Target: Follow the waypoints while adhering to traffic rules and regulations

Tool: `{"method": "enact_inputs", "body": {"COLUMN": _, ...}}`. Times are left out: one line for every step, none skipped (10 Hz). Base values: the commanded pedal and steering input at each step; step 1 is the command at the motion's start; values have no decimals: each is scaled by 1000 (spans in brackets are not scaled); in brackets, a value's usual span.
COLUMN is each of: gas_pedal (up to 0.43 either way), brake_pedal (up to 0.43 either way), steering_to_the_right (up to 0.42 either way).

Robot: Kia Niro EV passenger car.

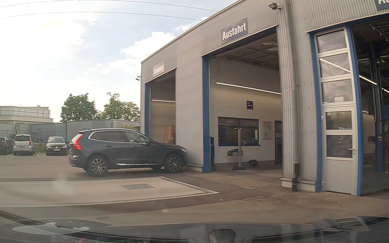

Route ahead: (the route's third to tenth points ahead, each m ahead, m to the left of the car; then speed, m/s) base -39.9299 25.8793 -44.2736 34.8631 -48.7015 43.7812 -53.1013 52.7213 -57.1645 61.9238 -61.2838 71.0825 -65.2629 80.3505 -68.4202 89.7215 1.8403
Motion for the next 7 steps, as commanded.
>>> {"method": "enact_inputs", "body": {"gas_pedal": 28, "brake_pedal": 0, "steering_to_the_right": -966}}
{"method": "enact_inputs", "body": {"gas_pedal": 28, "brake_pedal": 0, "steering_to_the_right": -966}}
{"method": "enact_inputs", "body": {"gas_pedal": 28, "brake_pedal": 0, "steering_to_the_right": -966}}
{"method": "enact_inputs", "body": {"gas_pedal": 28, "brake_pedal": 0, "steering_to_the_right": -966}}
{"method": "enact_inputs", "body": {"gas_pedal": 28, "brake_pedal": 0, "steering_to_the_right": -966}}
{"method": "enact_inputs", "body": {"gas_pedal": 28, "brake_pedal": 0, "steering_to_the_right": -966}}
{"method": "enact_inputs", "body": {"gas_pedal": 28, "brake_pedal": 0, "steering_to_the_right": -966}}
